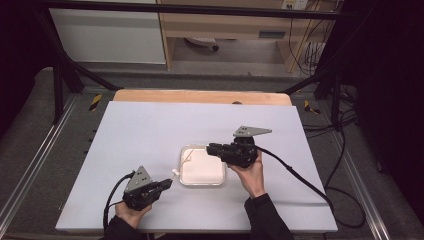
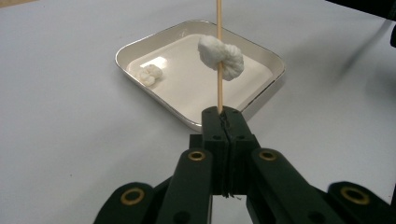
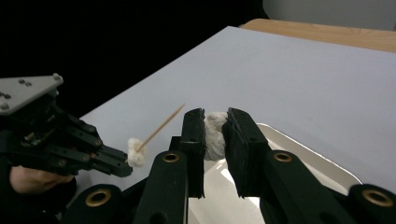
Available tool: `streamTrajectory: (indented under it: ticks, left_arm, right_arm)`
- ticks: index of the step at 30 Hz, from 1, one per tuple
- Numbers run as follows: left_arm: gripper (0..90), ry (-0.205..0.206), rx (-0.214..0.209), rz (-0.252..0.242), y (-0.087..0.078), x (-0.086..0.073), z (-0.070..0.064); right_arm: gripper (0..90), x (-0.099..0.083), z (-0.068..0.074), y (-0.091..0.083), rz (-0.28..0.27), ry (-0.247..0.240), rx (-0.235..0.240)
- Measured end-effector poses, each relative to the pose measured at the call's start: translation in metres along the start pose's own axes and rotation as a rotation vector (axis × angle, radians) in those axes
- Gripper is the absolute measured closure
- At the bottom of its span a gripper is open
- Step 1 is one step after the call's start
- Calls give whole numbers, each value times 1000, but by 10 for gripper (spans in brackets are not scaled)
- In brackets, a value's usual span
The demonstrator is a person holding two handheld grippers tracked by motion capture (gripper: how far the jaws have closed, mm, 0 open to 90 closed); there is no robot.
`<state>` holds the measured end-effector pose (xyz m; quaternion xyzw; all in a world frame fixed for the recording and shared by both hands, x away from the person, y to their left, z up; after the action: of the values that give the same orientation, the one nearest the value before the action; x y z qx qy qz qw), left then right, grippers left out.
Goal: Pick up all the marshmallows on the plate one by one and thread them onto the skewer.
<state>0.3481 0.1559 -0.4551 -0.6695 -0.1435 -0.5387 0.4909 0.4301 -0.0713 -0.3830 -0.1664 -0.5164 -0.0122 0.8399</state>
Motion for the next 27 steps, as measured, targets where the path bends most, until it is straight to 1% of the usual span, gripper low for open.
streamTrajectory:
  ticks: [4, 10, 13, 18, 27]
  left_arm:
    - [888, 8, -6, -1, 0, 0, -3]
    - [888, 19, -14, -5, 0, 1, -6]
    - [888, 23, -16, -7, 0, 1, -7]
    - [888, 24, -17, -10, -1, 1, -7]
    - [888, 22, -18, -13, -1, 1, -7]
  right_arm:
    - [772, 6, 0, -1, -33, 21, 30]
    - [773, 11, -2, 4, -54, 47, 63]
    - [774, 13, -1, 9, -48, 48, 76]
    - [774, 14, 1, 15, -48, 67, 116]
    - [774, 10, 0, 21, -25, 78, 127]
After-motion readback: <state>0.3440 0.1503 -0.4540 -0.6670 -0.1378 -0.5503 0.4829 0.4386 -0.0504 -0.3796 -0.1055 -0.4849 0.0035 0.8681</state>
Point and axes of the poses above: each handheld gripper's, and its own axes: y roughly forward along the jaws, x roughly out of its top, z roughly to its left, the point moved 6 cm from there along y, roughly forward along the jaws, and after that the axes turned 15 degrees about x, right-handed, at the moved point
